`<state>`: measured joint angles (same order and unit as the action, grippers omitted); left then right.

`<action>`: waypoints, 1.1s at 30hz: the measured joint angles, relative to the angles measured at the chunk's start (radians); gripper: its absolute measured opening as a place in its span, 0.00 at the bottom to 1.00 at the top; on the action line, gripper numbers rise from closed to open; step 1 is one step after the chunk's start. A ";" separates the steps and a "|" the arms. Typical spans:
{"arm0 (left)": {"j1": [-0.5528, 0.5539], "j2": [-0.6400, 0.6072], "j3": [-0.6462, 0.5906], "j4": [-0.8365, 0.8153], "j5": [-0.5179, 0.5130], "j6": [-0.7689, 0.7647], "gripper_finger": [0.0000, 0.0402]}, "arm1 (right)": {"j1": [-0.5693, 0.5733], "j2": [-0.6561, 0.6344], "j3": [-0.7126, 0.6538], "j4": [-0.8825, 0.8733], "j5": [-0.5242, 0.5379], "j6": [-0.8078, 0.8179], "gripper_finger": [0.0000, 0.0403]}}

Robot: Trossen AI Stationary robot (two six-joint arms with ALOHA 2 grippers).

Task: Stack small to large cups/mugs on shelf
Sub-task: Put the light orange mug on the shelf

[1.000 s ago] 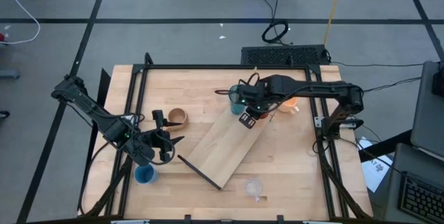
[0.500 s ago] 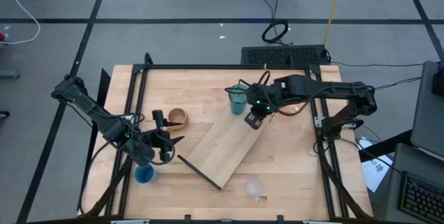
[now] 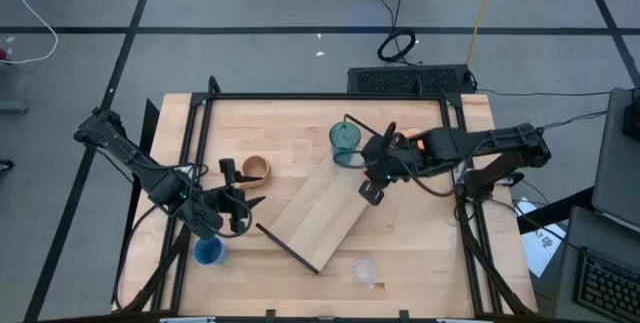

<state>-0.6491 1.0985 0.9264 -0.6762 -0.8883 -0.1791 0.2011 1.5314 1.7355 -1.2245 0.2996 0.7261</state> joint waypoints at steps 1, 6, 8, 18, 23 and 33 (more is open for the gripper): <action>0.000 0.000 0.000 0.000 0.000 0.000 0.58 | 0.015 0.000 0.000 -0.001 0.015 0.012 0.15; 0.000 0.000 0.000 0.000 0.000 0.000 0.58 | 0.102 0.000 0.000 -0.005 0.117 0.076 0.15; 0.000 0.000 0.000 0.000 0.000 0.000 0.58 | 0.147 0.000 0.000 -0.013 0.174 0.107 0.15; 0.000 0.000 0.000 0.000 0.000 -0.004 0.58 | 0.322 0.000 -0.063 -0.126 0.302 0.364 0.15; 0.000 0.000 0.000 0.000 0.000 -0.006 0.58 | 0.368 0.001 -0.102 -0.236 0.302 0.507 0.15; 0.000 0.000 0.000 0.000 0.000 -0.008 0.58 | 0.403 -0.004 -0.197 -0.341 0.272 0.730 0.15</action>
<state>-0.6487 1.0985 0.9264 -0.6765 -0.8886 -0.1869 0.6043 1.5270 1.5385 -1.5656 0.5715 1.4557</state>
